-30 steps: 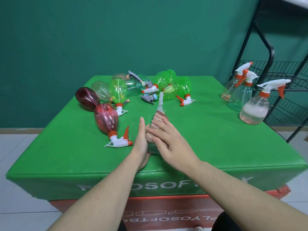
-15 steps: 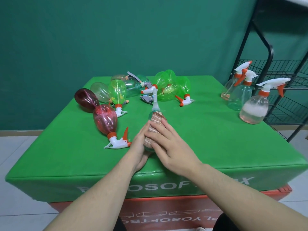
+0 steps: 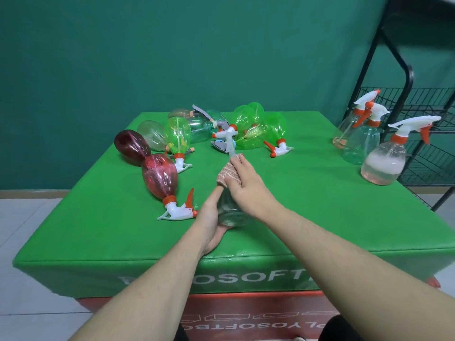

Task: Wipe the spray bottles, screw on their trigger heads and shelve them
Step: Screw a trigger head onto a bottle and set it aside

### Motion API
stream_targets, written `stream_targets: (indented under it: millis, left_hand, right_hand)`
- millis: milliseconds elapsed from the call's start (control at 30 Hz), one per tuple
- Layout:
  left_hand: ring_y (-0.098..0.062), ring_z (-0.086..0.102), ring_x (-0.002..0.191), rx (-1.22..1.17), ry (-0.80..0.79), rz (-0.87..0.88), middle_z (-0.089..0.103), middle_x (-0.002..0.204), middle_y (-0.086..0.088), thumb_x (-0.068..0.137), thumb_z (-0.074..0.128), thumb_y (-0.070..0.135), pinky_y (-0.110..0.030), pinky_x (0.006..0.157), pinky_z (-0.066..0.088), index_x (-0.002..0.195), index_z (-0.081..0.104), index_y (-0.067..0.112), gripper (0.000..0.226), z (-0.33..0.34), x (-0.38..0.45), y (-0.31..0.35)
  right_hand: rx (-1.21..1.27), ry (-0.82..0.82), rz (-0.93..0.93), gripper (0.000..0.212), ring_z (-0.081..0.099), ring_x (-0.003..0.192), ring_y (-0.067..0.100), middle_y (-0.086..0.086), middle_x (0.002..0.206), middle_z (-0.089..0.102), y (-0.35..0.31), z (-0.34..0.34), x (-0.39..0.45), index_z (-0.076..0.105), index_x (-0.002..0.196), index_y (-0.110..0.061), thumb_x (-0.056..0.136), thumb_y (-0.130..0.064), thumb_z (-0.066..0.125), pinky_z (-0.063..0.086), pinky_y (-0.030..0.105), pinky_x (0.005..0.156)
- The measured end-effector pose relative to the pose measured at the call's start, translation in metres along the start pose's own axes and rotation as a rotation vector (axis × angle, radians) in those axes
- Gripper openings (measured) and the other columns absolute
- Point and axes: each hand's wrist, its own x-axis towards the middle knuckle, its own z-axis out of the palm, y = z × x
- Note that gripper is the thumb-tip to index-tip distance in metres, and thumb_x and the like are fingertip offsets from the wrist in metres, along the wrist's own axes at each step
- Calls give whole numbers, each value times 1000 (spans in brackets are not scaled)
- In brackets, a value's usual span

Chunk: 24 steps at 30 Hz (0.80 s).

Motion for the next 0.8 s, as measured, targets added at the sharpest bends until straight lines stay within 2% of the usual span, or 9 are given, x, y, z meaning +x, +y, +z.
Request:
stream_targets:
  millis: [100, 200, 300, 400, 433, 500, 600, 700, 800]
  left_hand:
    - [-20, 74, 91, 53, -13, 21, 78, 111, -6, 109, 40, 40, -41, 80, 60, 123, 69, 21, 37, 1, 0, -1]
    - [-16, 75, 86, 58, -5, 21, 78, 111, -3, 109, 39, 46, -33, 63, 59, 122, 69, 25, 39, 2, 1, -1]
    - [-18, 76, 80, 5, 22, 29, 78, 107, -6, 98, 57, 50, -30, 56, 58, 138, 60, 20, 51, 3, 1, 0]
    - [-20, 75, 77, -35, 55, 74, 77, 97, -5, 70, 79, 50, -33, 57, 58, 142, 49, 13, 87, 3, 0, -2]
    - [-19, 74, 75, -57, 49, 94, 76, 93, -4, 68, 82, 46, -33, 57, 58, 141, 49, 11, 87, 3, 0, -3]
    - [-18, 73, 71, -90, 48, 125, 76, 86, -2, 70, 81, 39, -32, 56, 57, 132, 52, 10, 74, 3, 0, -3]
    - [-16, 72, 69, -72, 49, 148, 77, 84, 0, 72, 77, 37, -30, 54, 56, 121, 56, 15, 59, 5, -1, -3]
    - [-16, 75, 77, -66, 31, 165, 79, 96, -2, 75, 76, 38, -30, 60, 58, 127, 61, 17, 58, 5, -3, -4]
    - [-23, 74, 99, -28, 1, 167, 75, 120, -9, 78, 76, 39, -36, 79, 59, 136, 63, 17, 63, 3, -3, -4]
  right_hand:
    - [-15, 8, -22, 57, 12, 155, 17, -1, 169, 12, 4, 4, -6, 29, 158, -20, 104, -30, 44, 8, 33, 126]
    - [-57, 25, -143, 59, 12, 155, 13, -1, 168, 15, 9, 9, -22, 35, 156, -18, 100, -39, 39, 12, 36, 126]
    - [-50, 39, -263, 59, 7, 154, 5, -3, 168, 15, 19, 10, -43, 35, 156, -18, 102, -42, 34, 12, 36, 127]
    - [-52, 8, -322, 56, 5, 154, 2, -4, 169, 12, 29, 4, -63, 27, 159, -20, 106, -32, 38, 11, 32, 127]
    - [-59, -2, -344, 56, 5, 154, 2, -5, 169, 11, 32, 3, -70, 26, 159, -20, 106, -28, 41, 10, 30, 126]
    - [-59, -7, -362, 57, 6, 154, 2, -6, 169, 11, 39, 2, -80, 24, 159, -21, 106, -20, 45, 10, 25, 125]
    - [-60, 23, -330, 57, 7, 153, 0, -8, 168, 12, 39, 5, -85, 24, 160, -21, 107, -21, 44, 10, 24, 125]
    - [-51, 32, -287, 57, 3, 152, -3, -10, 169, 8, 34, 7, -83, 20, 161, -23, 108, -26, 41, 10, 26, 126]
    - [-90, 41, -289, 59, 1, 153, -2, -9, 169, 5, 34, 6, -80, 17, 161, -21, 108, -30, 40, 9, 28, 126]
